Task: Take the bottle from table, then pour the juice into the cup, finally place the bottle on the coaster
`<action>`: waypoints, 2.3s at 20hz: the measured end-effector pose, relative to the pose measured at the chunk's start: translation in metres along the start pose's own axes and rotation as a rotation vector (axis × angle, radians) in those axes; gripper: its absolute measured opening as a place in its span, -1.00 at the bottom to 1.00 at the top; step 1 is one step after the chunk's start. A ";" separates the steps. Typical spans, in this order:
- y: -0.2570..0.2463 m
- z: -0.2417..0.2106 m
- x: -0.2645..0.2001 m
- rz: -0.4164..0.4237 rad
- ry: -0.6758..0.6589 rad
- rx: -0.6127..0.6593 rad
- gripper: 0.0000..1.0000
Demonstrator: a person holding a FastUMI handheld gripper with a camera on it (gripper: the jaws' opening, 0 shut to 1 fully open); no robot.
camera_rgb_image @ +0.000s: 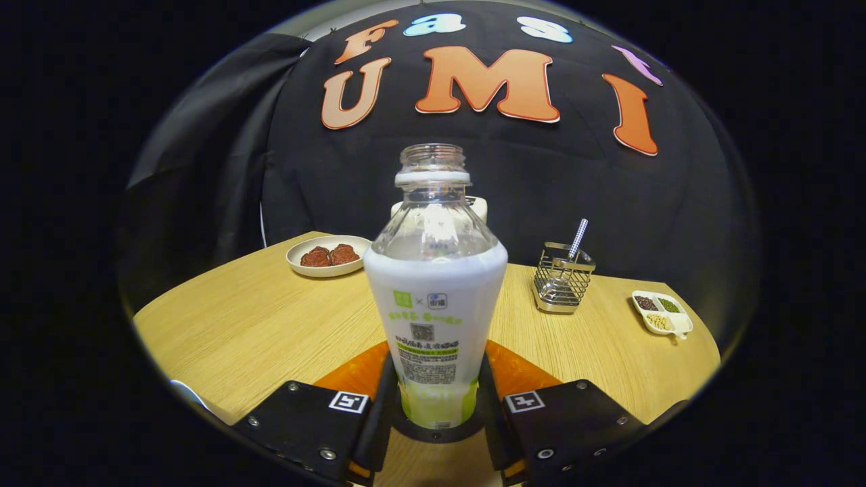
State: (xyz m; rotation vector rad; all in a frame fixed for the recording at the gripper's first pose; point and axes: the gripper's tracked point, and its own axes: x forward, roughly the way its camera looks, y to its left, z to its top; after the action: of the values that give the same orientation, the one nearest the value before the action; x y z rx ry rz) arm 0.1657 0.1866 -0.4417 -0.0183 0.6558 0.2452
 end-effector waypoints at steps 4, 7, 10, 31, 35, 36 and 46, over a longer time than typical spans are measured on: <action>0.000 0.003 -0.008 0.001 0.012 -0.008 0.36; -0.001 0.013 -0.028 0.000 0.003 -0.027 0.80; -0.004 0.033 -0.059 0.004 -0.038 -0.042 0.90; -0.029 0.234 -0.351 -0.070 -0.471 0.013 0.95; -0.049 0.241 -0.390 -0.085 -0.519 0.036 0.95; -0.054 0.238 -0.399 -0.099 -0.525 0.033 0.95; -0.044 0.230 -0.465 -0.134 -0.484 0.032 0.95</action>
State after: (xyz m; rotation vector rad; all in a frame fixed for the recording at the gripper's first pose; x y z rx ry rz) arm -0.0416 0.0635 0.0201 0.0275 0.1757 0.1019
